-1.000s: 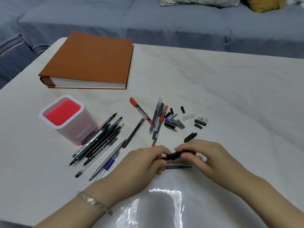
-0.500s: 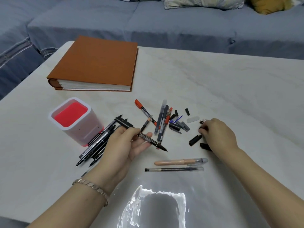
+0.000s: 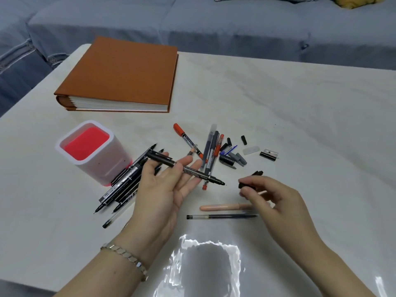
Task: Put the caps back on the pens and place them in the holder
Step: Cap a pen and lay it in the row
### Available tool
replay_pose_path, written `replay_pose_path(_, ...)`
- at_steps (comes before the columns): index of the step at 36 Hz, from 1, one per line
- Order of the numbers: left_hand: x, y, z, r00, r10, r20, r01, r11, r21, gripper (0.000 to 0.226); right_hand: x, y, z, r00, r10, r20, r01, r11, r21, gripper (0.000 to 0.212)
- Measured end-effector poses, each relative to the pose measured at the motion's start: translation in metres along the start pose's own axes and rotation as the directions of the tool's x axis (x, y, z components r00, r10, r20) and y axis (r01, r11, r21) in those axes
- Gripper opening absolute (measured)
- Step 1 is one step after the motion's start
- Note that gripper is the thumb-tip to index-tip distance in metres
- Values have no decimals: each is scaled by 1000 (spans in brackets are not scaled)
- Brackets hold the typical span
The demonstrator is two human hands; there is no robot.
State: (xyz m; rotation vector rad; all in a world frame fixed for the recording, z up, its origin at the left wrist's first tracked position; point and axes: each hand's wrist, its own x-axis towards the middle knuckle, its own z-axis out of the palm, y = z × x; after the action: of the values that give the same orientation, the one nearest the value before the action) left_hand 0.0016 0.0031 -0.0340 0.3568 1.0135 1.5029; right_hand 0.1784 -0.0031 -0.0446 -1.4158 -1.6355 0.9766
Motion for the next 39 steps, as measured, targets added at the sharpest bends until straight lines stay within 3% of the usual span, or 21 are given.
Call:
replay_pose_path(9,-5,-5,5,1000,-5,18,6,999,-34,17,1,-6,6,1000,-9,10,9,1000,-14,25)
replay_pose_path(19,-10,-9,5,1000,24,12,-24,1000,-10,14,0,-7,6,1000,24,-8,-23,990,138,27)
replay_pose_path(29,-21,-12,8,996,64,64,-66,997,42,26,1,-6,3,989,-145,6,145,986,-86,35)
replay_pose_path(34,-23,-16,7,995,70,76,-74,996,54,22,0,-1,3,991,-135,3,135,989,-52,30)
replay_pose_path(39,-26,-21,3,997,14,70,-14,1000,8,21,-3,6,3,997,-38,65,32,996,78,31)
